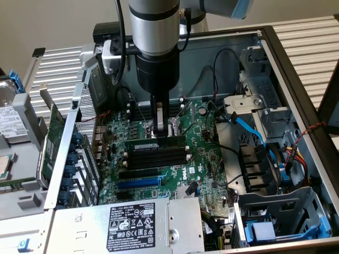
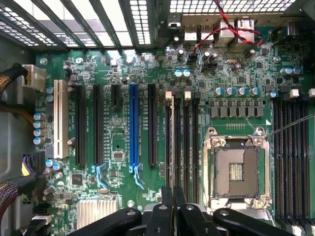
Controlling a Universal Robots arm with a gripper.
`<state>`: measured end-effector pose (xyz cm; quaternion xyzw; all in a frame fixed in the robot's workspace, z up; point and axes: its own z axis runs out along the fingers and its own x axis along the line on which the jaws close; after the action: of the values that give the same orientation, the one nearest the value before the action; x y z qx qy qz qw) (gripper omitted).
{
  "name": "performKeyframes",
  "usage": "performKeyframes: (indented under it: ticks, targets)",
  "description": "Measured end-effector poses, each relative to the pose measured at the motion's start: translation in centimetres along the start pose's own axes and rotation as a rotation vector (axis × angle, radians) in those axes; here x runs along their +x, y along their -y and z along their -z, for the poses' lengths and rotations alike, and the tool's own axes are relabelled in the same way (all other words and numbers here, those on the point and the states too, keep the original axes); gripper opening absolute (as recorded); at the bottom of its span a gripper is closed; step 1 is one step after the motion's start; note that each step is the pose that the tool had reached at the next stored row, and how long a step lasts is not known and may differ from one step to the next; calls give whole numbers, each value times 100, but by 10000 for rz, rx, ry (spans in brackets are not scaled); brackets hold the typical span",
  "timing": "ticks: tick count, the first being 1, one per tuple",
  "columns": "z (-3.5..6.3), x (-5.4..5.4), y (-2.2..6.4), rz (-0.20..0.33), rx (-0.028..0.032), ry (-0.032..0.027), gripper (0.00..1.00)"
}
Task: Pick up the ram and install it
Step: 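Insert the ram into the slot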
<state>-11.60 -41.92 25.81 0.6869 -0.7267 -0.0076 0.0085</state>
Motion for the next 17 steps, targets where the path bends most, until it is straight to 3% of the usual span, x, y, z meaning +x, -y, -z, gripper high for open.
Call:
performKeyframes:
  ticks: [17]
  targets:
    - [-68,-25,0,130,28,-10,13]
